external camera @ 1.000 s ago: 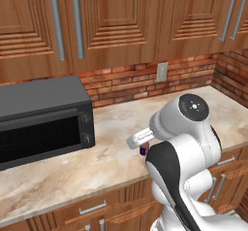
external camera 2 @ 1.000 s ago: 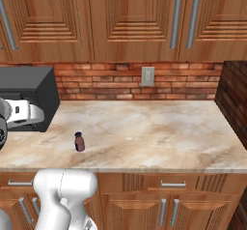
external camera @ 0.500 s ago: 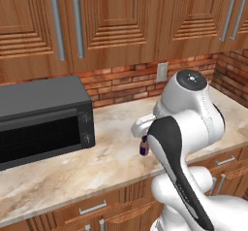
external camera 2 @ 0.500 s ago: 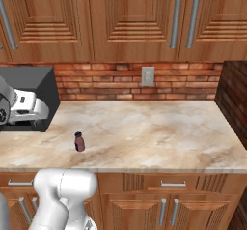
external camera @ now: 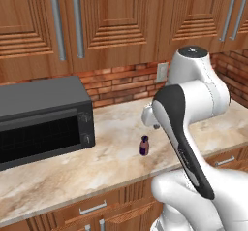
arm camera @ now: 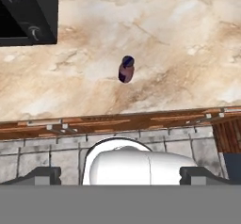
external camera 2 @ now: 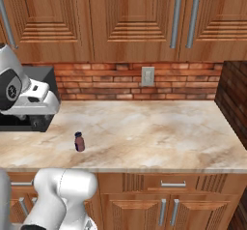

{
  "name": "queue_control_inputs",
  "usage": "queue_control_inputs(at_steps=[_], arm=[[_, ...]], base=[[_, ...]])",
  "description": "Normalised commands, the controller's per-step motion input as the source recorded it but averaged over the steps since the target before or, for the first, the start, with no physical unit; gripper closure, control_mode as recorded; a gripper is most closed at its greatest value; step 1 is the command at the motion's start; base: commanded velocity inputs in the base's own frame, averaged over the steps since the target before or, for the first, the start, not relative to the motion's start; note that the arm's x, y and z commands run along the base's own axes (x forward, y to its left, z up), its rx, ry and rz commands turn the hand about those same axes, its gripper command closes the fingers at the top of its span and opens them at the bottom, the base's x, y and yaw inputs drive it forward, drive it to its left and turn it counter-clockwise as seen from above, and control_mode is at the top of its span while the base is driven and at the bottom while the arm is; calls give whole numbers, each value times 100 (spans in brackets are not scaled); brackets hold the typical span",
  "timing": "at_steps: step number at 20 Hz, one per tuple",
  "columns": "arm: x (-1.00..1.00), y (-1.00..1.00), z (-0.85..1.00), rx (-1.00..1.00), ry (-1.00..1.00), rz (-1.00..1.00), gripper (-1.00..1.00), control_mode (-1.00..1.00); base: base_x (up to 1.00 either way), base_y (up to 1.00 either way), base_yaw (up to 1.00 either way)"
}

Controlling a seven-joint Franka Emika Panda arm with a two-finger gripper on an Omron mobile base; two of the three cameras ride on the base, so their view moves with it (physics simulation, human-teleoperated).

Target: There is a wine glass and glass cup on the dining counter. Place the wine bottle next to the wine glass and the juice bottle next to the glass cup.

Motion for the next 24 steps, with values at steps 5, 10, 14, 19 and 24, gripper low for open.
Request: queue_control_inputs(at_steps=[5,10,14,19,24], arm=[[6,-35,-33,0,-7,0,-100,-100],[34,-17,-41,-2,-12,2,-100,-100],[43,-14,-26,0,-2,6,-100,-100],[34,-3,-20,10,9,0,-100,-100],[30,1,-13,5,13,0,-100,-100]], base=[[0,0,0],[0,0,0],[0,0,0],[0,0,0],[0,0,0]])
